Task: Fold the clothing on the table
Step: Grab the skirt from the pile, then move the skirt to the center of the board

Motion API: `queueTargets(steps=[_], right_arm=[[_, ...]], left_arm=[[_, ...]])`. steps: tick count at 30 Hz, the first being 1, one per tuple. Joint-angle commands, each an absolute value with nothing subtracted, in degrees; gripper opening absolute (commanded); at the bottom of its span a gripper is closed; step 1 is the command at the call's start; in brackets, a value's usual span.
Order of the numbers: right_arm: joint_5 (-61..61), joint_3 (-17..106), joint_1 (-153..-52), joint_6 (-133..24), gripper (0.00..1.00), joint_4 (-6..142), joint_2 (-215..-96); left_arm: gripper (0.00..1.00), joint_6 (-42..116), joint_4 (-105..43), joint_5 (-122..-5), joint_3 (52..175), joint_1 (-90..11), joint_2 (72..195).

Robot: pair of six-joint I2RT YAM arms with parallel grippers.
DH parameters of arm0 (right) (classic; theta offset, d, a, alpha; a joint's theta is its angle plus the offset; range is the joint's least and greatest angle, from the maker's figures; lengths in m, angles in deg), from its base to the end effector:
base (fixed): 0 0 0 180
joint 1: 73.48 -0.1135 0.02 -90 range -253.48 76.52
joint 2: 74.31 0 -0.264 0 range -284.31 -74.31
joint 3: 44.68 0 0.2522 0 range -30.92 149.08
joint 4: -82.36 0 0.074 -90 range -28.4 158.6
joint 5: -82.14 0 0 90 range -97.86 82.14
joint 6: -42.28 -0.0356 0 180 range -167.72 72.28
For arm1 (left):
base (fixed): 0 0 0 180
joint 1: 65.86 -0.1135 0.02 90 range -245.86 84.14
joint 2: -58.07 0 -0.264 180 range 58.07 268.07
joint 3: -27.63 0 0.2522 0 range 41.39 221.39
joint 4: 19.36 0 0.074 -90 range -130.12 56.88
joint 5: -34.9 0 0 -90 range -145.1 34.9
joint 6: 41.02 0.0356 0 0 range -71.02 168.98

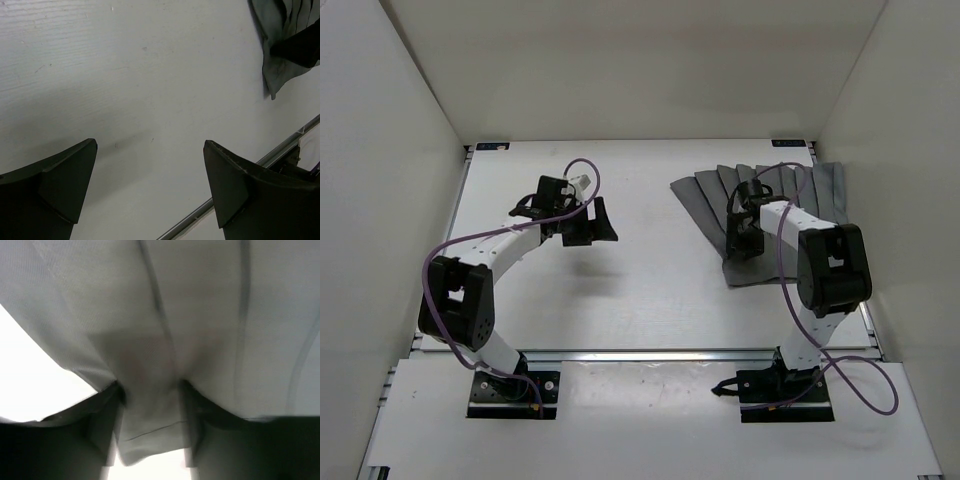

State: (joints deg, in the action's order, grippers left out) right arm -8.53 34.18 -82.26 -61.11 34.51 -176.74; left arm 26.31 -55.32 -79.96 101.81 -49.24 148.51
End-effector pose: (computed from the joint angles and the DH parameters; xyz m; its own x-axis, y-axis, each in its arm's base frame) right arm 0.3390 0.0519 0.1666 -0.9458 0.0882 -0.3125 0.0720 0.9954 0.0630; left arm 0.3112 -0.1085 0.2229 -0.8940 -0.0981 -0.4372 0.1753 0.8214 -0.5427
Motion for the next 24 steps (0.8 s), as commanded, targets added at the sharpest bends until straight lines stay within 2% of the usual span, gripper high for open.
queueTargets(steps=[1,2,3,4,6,10,19,24], right_arm=[[-8.39,35.00,-83.32,-61.78,0.39,36.16,-179.25],[-8.30,35.00,-83.76,-61.78,0.33,36.69,-179.34],[-8.39,35.17,-83.77,-62.04,0.22,36.60,-179.69],[-6.73,35.35,-83.85,-62.22,0.16,36.86,-179.87],[-5.58,37.10,-84.55,-62.40,0.00,37.04,-180.04],[-2.94,41.32,-88.59,-62.75,0.00,36.17,-180.13],[3.12,53.18,-101.25,-66.44,0.00,34.67,-179.78],[6.55,53.28,-104.06,-68.63,0.00,37.12,-180.57]], left_arm=[[0.99,28.42,-56.67,-81.03,101.33,-48.99,145.26],[0.99,28.50,-57.11,-81.03,101.33,-49.16,145.35],[0.99,28.94,-57.99,-81.20,101.33,-49.69,145.00],[0.99,29.29,-58.52,-81.55,101.42,-49.69,144.47],[0.99,29.39,-58.87,-81.29,101.51,-49.95,143.86],[0.98,28.16,-58.09,-81.55,100.46,-49.17,141.22],[0.99,21.92,-51.67,-84.10,89.30,-47.06,131.21],[0.98,19.98,-49.12,-80.86,87.18,-43.81,127.42]])
